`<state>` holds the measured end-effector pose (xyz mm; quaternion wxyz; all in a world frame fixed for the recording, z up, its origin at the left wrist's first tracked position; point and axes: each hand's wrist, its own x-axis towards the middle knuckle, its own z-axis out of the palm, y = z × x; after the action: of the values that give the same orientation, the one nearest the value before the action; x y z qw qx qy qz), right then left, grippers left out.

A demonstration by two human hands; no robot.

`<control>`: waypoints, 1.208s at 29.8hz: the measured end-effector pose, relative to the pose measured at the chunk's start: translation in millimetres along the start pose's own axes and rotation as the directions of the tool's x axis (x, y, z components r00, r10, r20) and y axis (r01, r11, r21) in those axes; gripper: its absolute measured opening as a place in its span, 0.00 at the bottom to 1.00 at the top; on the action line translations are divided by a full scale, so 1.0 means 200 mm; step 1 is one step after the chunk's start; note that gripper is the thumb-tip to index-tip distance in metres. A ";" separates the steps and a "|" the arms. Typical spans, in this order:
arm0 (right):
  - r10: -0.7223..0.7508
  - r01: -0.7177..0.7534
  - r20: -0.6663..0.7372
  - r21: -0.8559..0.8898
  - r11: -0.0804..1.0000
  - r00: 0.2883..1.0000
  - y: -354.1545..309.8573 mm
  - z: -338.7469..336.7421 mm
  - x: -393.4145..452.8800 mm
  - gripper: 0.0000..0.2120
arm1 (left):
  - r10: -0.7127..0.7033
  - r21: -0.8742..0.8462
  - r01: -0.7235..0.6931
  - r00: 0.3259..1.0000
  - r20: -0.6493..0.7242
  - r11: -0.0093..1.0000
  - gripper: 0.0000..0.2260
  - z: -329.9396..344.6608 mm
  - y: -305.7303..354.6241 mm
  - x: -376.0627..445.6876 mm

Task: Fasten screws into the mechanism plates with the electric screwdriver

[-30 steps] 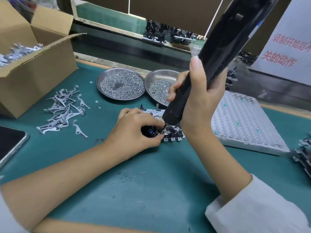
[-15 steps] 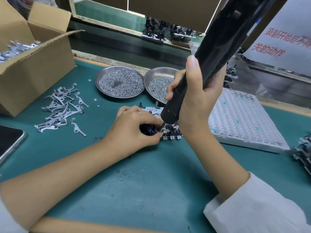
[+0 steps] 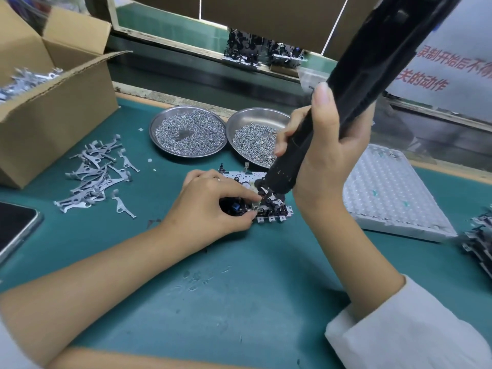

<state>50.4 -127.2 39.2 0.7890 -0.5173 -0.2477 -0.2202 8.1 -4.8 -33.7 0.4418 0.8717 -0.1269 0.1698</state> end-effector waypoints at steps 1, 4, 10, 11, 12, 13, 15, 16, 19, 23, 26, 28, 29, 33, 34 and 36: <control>-0.005 0.005 -0.013 -0.003 1.000 1.000 0.00 -0.01 0.01 0.09 | -0.002 0.001 0.002 1.000 -0.001 1.000 0.11 0.00 -0.01 0.00; 0.041 -0.042 -0.025 -0.039 0.998 0.999 0.03 -0.02 0.01 0.09 | -0.009 0.031 0.009 1.000 -0.007 0.999 0.11 0.01 -0.02 0.00; 0.101 -0.100 0.023 -0.058 0.993 0.995 0.04 -0.03 -0.01 0.08 | 0.002 0.079 -0.002 1.000 -0.004 0.997 0.10 0.00 -0.02 -0.01; 0.097 -0.095 0.027 -0.065 0.993 0.995 0.04 -0.03 -0.01 0.09 | 0.017 0.090 -0.017 1.000 0.001 0.996 0.10 0.00 -0.02 -0.01; 0.100 -0.097 0.030 -0.081 0.992 0.995 0.04 -0.04 -0.02 0.09 | 0.044 0.118 -0.044 0.999 0.003 0.992 0.12 0.00 -0.02 -0.01; 0.112 -0.108 0.035 -0.112 0.988 0.993 0.05 -0.05 -0.03 0.09 | 0.075 0.175 -0.075 0.997 0.004 0.982 0.17 -0.01 -0.03 -0.01; 0.163 -0.145 0.064 -0.226 0.963 0.985 0.07 -0.10 -0.07 0.10 | 0.096 0.342 -0.106 0.994 0.046 0.934 0.31 -0.02 -0.05 -0.01; 0.200 -0.167 0.084 -0.297 0.940 0.976 0.09 -0.14 -0.10 0.09 | 0.079 0.422 -0.108 0.993 0.087 0.900 0.38 -0.03 -0.06 -0.02; 0.289 -0.189 0.144 -0.480 0.857 0.946 0.13 -0.27 -0.19 0.08 | 0.039 0.544 -0.119 0.987 0.156 0.830 0.45 -0.05 -0.09 -0.02; 0.368 -0.249 0.103 -0.569 0.783 0.924 0.17 -0.38 -0.27 0.21 | 0.030 0.566 -0.115 0.987 0.157 0.816 0.45 -0.07 -0.11 0.01; 0.376 -0.266 0.073 -0.583 0.768 0.924 0.18 -0.37 -0.26 0.25 | 0.050 0.494 -0.131 0.983 0.174 0.859 0.43 -0.07 -0.12 0.02; 0.393 -0.304 0.031 -0.580 0.756 0.919 0.17 -0.37 -0.24 0.28 | 0.096 0.459 -0.155 0.984 0.150 0.875 0.42 -0.06 -0.11 0.02; 0.394 -0.317 0.007 -0.581 0.750 0.919 0.17 -0.38 -0.24 0.28 | 0.122 0.445 -0.166 0.984 0.127 0.880 0.41 -0.06 -0.11 0.02; 0.394 -0.364 -0.074 -0.569 0.738 0.916 0.16 -0.38 -0.22 0.23 | 0.259 0.425 -0.252 0.965 0.043 0.870 0.39 -0.10 -0.08 0.01; 0.402 -0.382 -0.092 -0.558 0.737 0.911 0.15 -0.38 -0.22 0.22 | 0.310 0.424 -0.296 0.950 0.037 0.856 0.39 -0.12 -0.07 0.02; 0.420 -0.409 -0.107 -0.528 0.744 0.901 0.15 -0.38 -0.22 0.19 | 0.429 0.409 -0.397 0.903 0.014 0.822 0.38 -0.16 -0.05 0.01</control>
<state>47.6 -182.4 -35.3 0.6381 -0.7615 -0.0623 -0.0952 8.1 26.8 -21.1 0.2105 0.8878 -0.2577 0.3181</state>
